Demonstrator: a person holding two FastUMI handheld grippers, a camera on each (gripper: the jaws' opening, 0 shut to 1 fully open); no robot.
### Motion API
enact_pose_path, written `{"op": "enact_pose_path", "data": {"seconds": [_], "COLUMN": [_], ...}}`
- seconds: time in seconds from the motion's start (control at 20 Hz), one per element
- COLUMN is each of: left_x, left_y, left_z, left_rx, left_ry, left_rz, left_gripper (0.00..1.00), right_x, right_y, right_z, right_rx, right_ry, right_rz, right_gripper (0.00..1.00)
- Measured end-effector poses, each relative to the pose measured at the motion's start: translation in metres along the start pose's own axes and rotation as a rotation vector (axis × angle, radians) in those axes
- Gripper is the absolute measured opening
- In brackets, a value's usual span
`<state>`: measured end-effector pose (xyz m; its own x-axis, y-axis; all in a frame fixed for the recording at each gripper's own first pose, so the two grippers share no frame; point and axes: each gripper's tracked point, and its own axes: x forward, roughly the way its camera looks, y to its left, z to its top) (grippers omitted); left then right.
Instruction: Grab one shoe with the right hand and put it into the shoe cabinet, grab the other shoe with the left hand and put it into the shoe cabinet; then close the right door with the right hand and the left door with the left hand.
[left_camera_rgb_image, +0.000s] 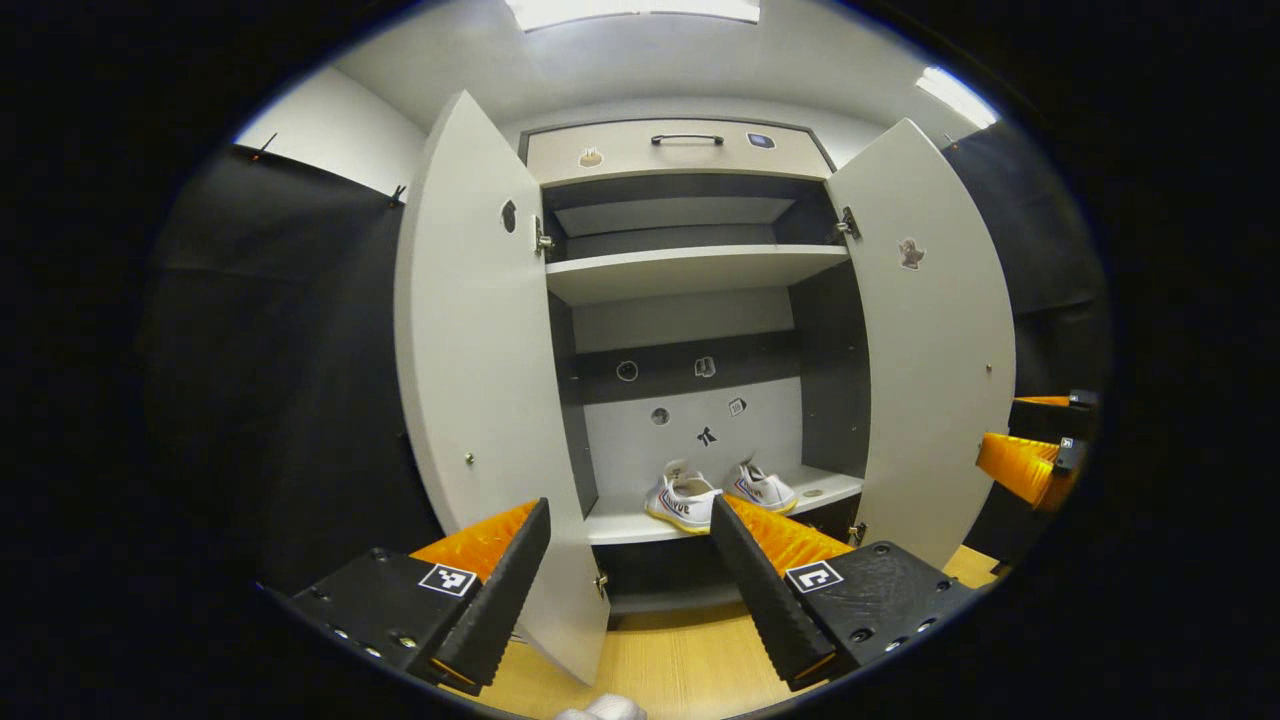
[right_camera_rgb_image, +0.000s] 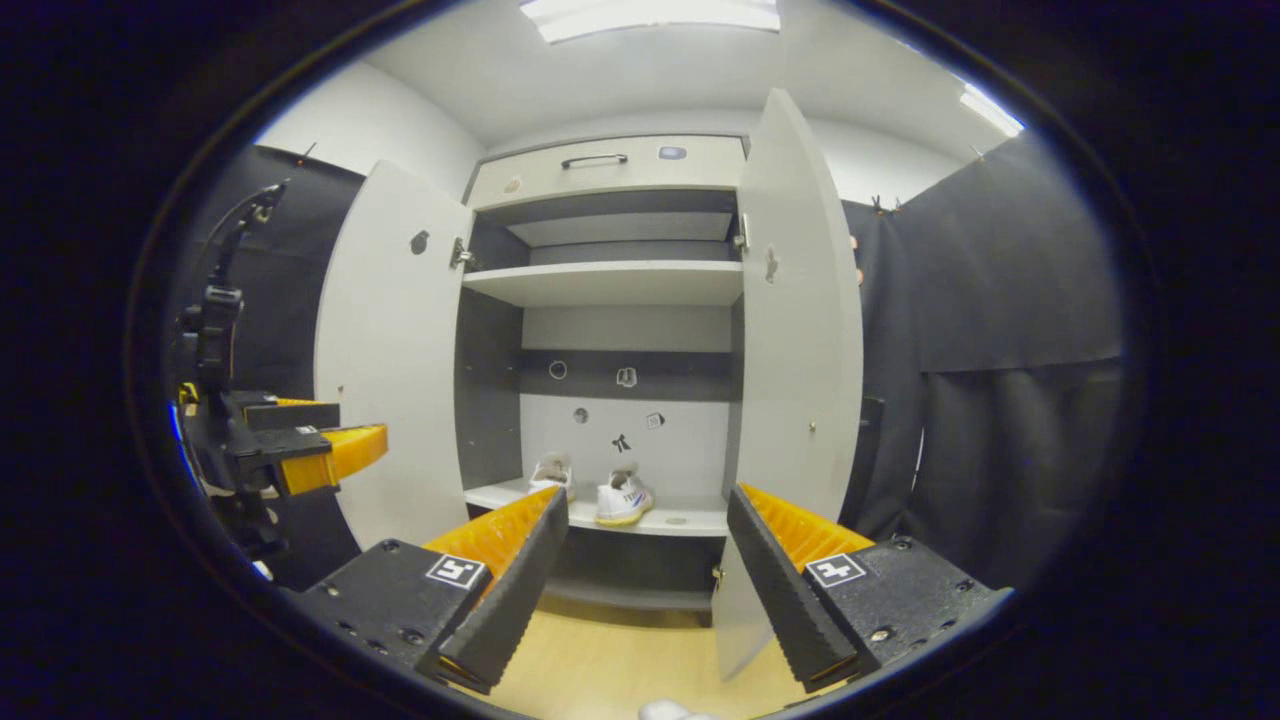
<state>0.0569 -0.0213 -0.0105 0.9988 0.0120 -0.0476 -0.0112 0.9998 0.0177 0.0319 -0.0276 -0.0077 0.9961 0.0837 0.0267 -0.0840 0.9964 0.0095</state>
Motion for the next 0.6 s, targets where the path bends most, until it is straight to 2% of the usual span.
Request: {"op": "enact_pose_path", "data": {"seconds": [0.3, 0.6], "left_x": [-0.046, -0.048], "left_y": [0.008, -0.009], "left_z": [-0.031, -0.038], "left_rx": [-0.030, -0.023], "left_ry": [-0.006, 0.001], "left_rz": [0.034, 0.011], "left_gripper": [0.96, 0.96], "right_x": [-0.019, -0.024], "right_y": [-0.009, -0.032], "right_z": [-0.020, -0.021], "right_rx": [-0.005, 0.001], "right_ry": [0.028, 0.038], "right_rz": [-0.015, -0.060], "right_gripper": [1.00, 0.98]}}
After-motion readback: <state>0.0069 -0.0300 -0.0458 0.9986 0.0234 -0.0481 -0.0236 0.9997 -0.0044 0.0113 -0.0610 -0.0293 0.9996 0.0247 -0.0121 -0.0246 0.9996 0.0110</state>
